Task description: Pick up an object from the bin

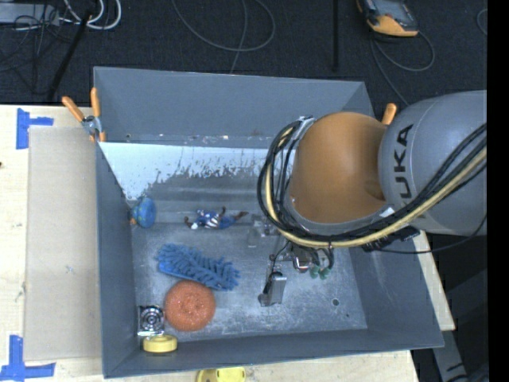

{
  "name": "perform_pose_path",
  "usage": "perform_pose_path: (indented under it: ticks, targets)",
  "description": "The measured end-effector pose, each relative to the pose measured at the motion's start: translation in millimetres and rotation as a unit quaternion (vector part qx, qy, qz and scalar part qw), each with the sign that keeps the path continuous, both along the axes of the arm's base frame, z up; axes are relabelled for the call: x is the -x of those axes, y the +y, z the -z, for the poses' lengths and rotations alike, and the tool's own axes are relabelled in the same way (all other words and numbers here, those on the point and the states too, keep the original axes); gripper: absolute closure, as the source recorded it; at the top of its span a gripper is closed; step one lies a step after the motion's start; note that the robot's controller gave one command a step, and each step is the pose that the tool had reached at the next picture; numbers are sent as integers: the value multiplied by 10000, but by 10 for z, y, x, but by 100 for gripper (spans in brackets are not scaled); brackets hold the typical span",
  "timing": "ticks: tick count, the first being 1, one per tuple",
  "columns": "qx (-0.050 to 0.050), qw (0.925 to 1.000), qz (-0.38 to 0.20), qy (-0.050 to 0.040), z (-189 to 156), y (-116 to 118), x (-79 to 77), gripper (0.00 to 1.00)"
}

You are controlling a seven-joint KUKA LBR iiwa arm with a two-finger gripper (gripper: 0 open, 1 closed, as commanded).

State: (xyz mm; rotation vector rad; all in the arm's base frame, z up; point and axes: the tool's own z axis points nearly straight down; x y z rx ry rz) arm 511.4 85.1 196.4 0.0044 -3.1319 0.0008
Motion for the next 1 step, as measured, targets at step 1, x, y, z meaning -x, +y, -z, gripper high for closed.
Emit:
perform_pose_path:
  ticks: [1]
  targets:
    - [-4,10000,16,-41,-44,-5,-17,0]
